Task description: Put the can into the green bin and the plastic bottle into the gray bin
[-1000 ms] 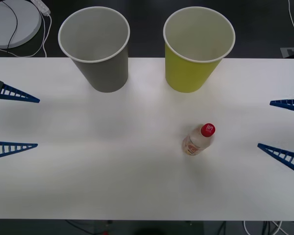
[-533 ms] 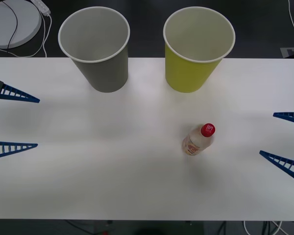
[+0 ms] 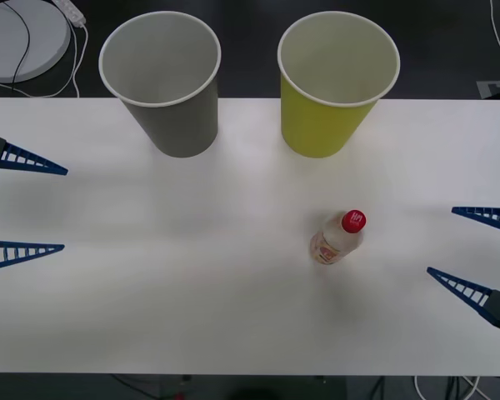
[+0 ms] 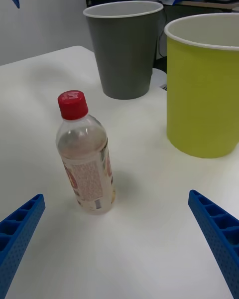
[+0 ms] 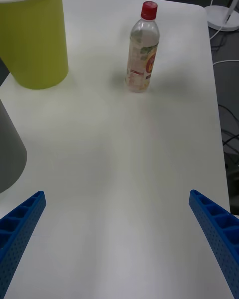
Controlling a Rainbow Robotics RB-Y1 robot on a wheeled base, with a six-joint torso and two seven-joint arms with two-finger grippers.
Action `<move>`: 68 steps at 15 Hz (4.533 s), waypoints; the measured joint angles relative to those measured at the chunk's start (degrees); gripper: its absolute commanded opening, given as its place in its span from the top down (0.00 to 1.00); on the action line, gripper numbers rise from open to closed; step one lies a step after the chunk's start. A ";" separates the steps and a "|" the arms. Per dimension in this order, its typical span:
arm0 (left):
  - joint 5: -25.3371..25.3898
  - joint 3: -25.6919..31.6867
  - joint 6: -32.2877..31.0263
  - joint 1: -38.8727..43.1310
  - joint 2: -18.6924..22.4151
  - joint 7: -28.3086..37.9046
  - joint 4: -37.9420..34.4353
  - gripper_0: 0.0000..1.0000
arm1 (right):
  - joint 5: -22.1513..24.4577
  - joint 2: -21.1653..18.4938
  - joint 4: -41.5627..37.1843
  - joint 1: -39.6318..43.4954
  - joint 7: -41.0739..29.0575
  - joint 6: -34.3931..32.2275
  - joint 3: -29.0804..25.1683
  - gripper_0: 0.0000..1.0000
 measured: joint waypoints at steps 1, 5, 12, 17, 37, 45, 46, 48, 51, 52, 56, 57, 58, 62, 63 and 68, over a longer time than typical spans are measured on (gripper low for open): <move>0.00 0.00 0.00 0.00 0.00 0.00 0.00 0.00 | -0.81 0.13 1.83 -1.31 1.06 0.13 1.74 0.00; 0.00 0.00 0.00 0.00 0.00 0.00 0.00 0.00 | -1.23 0.42 5.20 -4.94 1.60 1.06 6.64 0.00; 0.00 0.00 0.00 0.00 0.00 0.00 0.00 0.00 | -1.15 0.43 5.35 -9.64 2.40 3.51 12.85 0.00; 0.00 0.00 0.00 0.00 0.00 0.00 0.00 0.00 | 0.65 0.45 5.35 -13.04 3.98 5.46 16.21 0.00; 0.00 0.00 0.00 0.00 0.00 0.00 0.00 0.00 | 2.24 3.87 9.74 -25.05 5.61 10.92 29.53 0.00; 0.00 0.00 0.00 0.00 0.00 0.00 0.00 0.00 | 2.24 5.04 9.75 -27.05 5.90 10.43 31.84 0.00; 0.00 0.00 0.00 0.00 0.00 0.00 0.00 0.00 | 2.24 5.18 9.75 -27.12 5.89 10.43 31.90 0.00; 0.00 0.00 0.00 0.00 0.00 0.00 0.00 0.00 | 2.24 5.25 9.75 -27.13 5.91 10.47 31.92 0.81; 0.00 0.00 0.00 0.00 0.00 0.00 0.00 0.00 | 2.24 5.26 9.75 -27.14 5.90 10.49 31.92 1.00; 0.00 0.00 0.00 0.00 0.00 0.00 0.00 0.00 | 2.24 5.26 9.75 -27.14 5.91 10.50 31.92 1.00; 0.00 0.00 0.00 0.00 0.00 0.00 0.00 0.00 | 2.24 5.21 9.75 -27.08 5.92 10.43 31.92 1.00; 0.00 0.00 0.00 0.00 0.00 0.00 0.00 0.00 | 2.24 5.23 9.75 -27.10 5.91 10.43 31.92 1.00; 0.00 0.00 0.00 0.00 0.00 0.00 0.00 0.00 | 2.24 5.19 9.75 -27.06 5.84 10.44 31.89 1.00; 0.00 0.00 0.00 0.00 0.00 0.00 0.00 0.00 | -0.54 3.99 8.58 -26.21 5.66 10.44 31.64 1.00; 0.00 0.00 0.00 0.00 0.00 0.00 0.00 0.00 | -1.17 3.38 7.47 -25.36 5.51 10.54 30.98 1.00; 0.00 0.00 0.00 0.00 0.00 0.00 0.00 0.00 | -1.44 -0.40 -3.05 -18.32 0.77 15.41 25.80 1.00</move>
